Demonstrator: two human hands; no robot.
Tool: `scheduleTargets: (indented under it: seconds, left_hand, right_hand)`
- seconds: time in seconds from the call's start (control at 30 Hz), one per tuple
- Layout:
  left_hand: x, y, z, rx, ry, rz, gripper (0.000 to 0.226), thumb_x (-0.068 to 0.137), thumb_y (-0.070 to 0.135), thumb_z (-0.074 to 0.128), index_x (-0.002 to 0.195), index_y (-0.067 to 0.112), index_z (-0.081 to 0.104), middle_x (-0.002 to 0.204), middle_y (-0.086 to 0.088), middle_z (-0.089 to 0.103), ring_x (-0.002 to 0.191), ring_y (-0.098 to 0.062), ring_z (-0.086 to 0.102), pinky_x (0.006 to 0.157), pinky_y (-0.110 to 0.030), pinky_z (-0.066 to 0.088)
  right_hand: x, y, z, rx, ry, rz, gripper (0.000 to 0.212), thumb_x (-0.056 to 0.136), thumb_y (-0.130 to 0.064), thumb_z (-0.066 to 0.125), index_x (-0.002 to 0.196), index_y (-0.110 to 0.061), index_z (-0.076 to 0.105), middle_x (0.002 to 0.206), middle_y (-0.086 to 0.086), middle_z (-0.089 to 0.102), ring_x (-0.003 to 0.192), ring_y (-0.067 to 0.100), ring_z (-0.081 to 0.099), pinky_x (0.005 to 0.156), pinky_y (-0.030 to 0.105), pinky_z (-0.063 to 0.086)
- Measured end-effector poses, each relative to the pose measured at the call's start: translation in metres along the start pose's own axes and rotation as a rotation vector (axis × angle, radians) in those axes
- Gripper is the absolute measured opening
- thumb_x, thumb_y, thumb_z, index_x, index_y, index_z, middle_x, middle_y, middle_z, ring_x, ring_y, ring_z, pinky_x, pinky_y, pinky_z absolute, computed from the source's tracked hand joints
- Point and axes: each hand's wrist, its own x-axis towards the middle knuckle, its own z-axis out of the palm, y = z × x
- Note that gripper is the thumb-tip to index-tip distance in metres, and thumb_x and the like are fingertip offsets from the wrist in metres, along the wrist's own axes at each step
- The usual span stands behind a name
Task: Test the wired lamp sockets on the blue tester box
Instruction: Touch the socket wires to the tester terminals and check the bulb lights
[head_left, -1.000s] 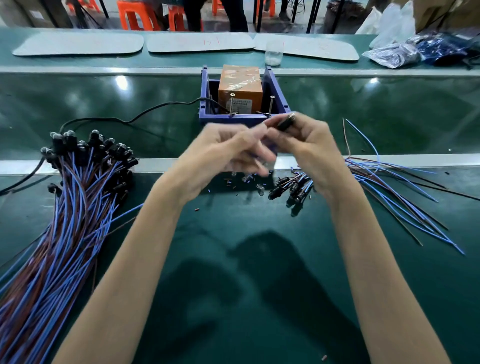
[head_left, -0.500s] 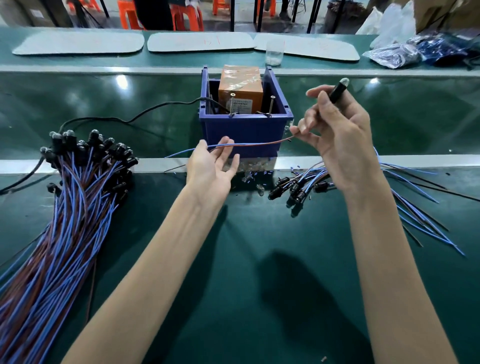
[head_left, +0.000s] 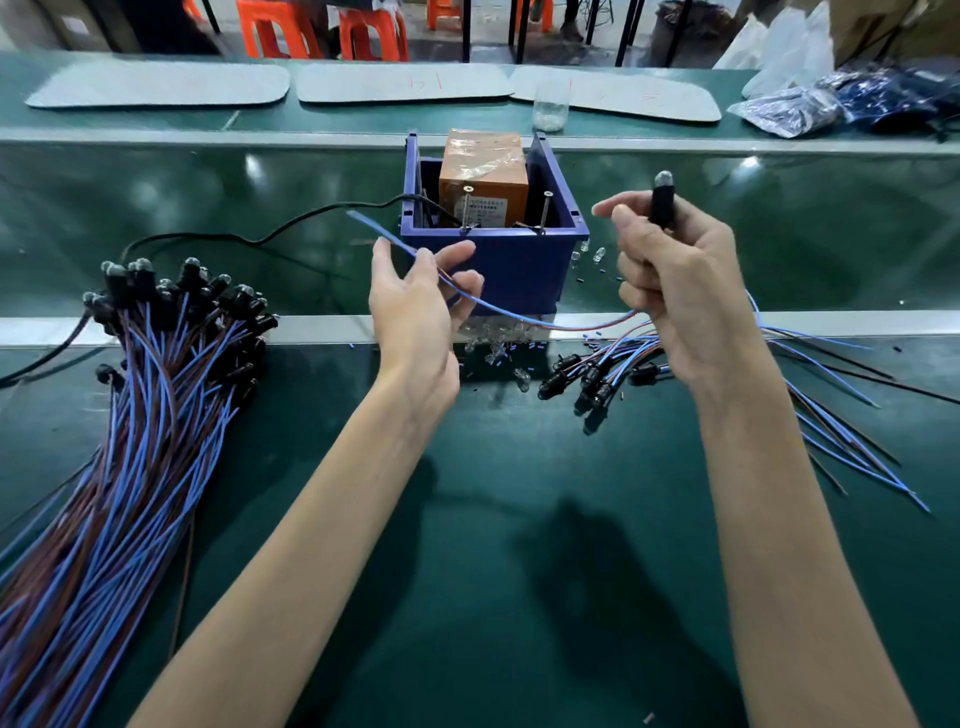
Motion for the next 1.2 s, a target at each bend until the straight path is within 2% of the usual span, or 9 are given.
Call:
scheduleTargets:
  seconds: [0.07, 0.13, 0.23, 0.33, 0.47, 0.6, 0.73, 1.0, 1.2]
  left_hand:
    - [0.001, -0.002, 0.001, 0.129, -0.088, 0.017, 0.059, 0.104, 0.008, 0.031, 0.153, 0.017, 0.000, 0.078, 0.001, 0.070, 0.045, -0.005, 0.044, 0.056, -0.018, 0.049]
    - [0.000, -0.003, 0.003, 0.260, -0.198, 0.004, 0.045, 0.104, 0.006, 0.031, 0.149, 0.010, 0.023, 0.072, 0.004, 0.070, 0.043, -0.005, 0.040, 0.052, -0.018, 0.046]
    - [-0.002, -0.005, 0.003, 0.336, -0.340, -0.052, 0.027, 0.103, 0.006, 0.033, 0.113, 0.011, 0.057, 0.061, 0.008, 0.065, 0.041, -0.004, 0.037, 0.049, -0.017, 0.043]
    - [-0.004, -0.007, 0.002, 0.359, -0.381, -0.080, 0.027, 0.103, 0.010, 0.033, 0.094, 0.014, 0.057, 0.052, 0.008, 0.052, 0.039, -0.005, 0.030, 0.047, -0.016, 0.036]
    - [-0.006, -0.011, 0.002, 0.405, -0.372, -0.066, 0.030, 0.104, 0.016, 0.032, 0.079, 0.017, 0.049, 0.049, 0.009, 0.039, 0.040, -0.005, 0.026, 0.045, -0.016, 0.031]
    - [-0.016, -0.019, 0.004, 0.499, -0.560, -0.095, 0.030, 0.104, 0.013, 0.033, 0.078, 0.015, 0.048, 0.053, 0.010, 0.045, 0.045, -0.005, 0.035, 0.051, -0.018, 0.037]
    - [-0.019, -0.021, 0.004, 0.603, -0.708, -0.159, 0.029, 0.104, 0.009, 0.034, 0.080, 0.012, 0.051, 0.067, 0.001, 0.053, 0.055, -0.004, 0.049, 0.056, -0.017, 0.046]
    - [-0.009, -0.013, -0.004, 0.673, -0.662, -0.104, 0.013, 0.100, 0.016, 0.048, 0.091, 0.014, 0.057, 0.090, -0.002, 0.065, 0.074, -0.004, 0.065, 0.074, -0.019, 0.055]
    - [-0.002, -0.005, -0.012, 0.754, -0.697, -0.109, 0.017, 0.091, 0.016, 0.064, 0.105, 0.008, 0.064, 0.109, -0.013, 0.070, 0.103, -0.020, 0.068, 0.087, -0.029, 0.056]
  right_hand:
    - [0.001, 0.001, 0.000, 0.007, 0.080, 0.024, 0.013, 0.091, -0.003, 0.058, 0.089, -0.010, 0.070, 0.056, -0.010, 0.032, 0.047, 0.005, 0.022, 0.039, 0.016, 0.021]
    - [0.003, 0.002, 0.000, 0.053, 0.170, 0.069, 0.015, 0.088, 0.001, 0.059, 0.086, -0.007, 0.071, 0.056, -0.008, 0.032, 0.044, 0.004, 0.022, 0.038, 0.015, 0.020]
    - [0.005, 0.004, -0.003, 0.101, 0.176, 0.135, 0.018, 0.093, -0.005, 0.053, 0.087, -0.004, 0.070, 0.048, -0.011, 0.028, 0.040, 0.003, 0.020, 0.036, 0.015, 0.018]
    - [0.006, 0.006, -0.004, 0.087, 0.097, 0.194, 0.032, 0.101, -0.024, 0.046, 0.092, -0.005, 0.070, 0.047, -0.011, 0.026, 0.041, 0.004, 0.021, 0.036, 0.015, 0.019]
    - [0.005, 0.011, 0.007, -0.072, 0.024, 0.230, 0.042, 0.099, -0.040, 0.046, 0.088, -0.011, 0.074, 0.057, -0.006, 0.050, 0.046, 0.004, 0.033, 0.036, 0.012, 0.020]
    - [0.002, 0.015, 0.018, -0.179, 0.004, 0.251, 0.028, 0.095, -0.033, 0.057, 0.083, -0.016, 0.075, 0.065, -0.005, 0.064, 0.046, 0.003, 0.035, 0.039, 0.013, 0.020]
    - [-0.001, 0.015, 0.015, -0.175, -0.021, 0.202, 0.014, 0.090, -0.017, 0.064, 0.081, -0.011, 0.073, 0.054, -0.009, 0.062, 0.038, 0.000, 0.040, 0.037, 0.011, 0.021]
    - [0.001, 0.013, 0.003, -0.208, -0.137, 0.197, 0.006, 0.078, -0.008, 0.075, 0.074, -0.012, 0.075, 0.058, 0.001, 0.062, 0.042, 0.001, 0.040, 0.040, 0.010, 0.028]
    - [0.002, 0.012, -0.004, -0.262, -0.181, 0.222, 0.008, 0.076, -0.012, 0.078, 0.068, -0.015, 0.077, 0.057, -0.003, 0.063, 0.044, 0.003, 0.039, 0.041, 0.011, 0.028]
